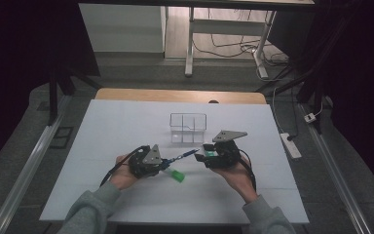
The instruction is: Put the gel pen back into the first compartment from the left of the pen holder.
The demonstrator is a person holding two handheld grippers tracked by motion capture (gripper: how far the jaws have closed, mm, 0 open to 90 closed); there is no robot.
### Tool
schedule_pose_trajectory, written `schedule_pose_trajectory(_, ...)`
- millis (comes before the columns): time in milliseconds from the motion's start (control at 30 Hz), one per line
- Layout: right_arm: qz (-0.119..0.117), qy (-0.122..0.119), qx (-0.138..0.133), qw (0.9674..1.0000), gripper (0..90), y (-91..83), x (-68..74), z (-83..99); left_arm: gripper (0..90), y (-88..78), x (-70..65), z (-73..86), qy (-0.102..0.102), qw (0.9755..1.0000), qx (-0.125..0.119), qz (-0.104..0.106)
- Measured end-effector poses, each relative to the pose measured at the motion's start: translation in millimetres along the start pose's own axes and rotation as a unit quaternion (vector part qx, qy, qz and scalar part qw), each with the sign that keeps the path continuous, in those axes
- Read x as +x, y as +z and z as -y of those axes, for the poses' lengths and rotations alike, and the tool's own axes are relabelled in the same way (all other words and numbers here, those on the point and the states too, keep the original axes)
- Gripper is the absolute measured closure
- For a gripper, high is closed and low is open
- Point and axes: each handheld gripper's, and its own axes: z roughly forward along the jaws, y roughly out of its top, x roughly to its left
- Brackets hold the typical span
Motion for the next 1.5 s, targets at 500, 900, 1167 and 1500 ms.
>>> schedule_pose_trajectory(500,0.013,0.02,-0.029,0.9993,37.9,0.0,-2.7,5.6,79.1,-12.8,9.3,11.1,-0.058,0.9968,-0.055,-0.008)
schedule_pose_trajectory(900,-0.015,0.019,-0.048,0.9985,36.7,9.6,6.8,6.4,79.2,-10.4,5.4,6.4,-0.063,0.9953,-0.073,-0.004)
schedule_pose_trajectory(1167,-0.02,0.02,-0.063,0.9976,37.9,12.7,12.8,5.1,79.1,-4.3,0.0,0.4,-0.053,0.9959,-0.074,0.001)
schedule_pose_trajectory(1500,-0.027,0.025,-0.067,0.9971,38.9,18.4,17.2,5.6,79.1,2.0,-4.3,-3.1,-0.049,0.9961,-0.073,0.006)
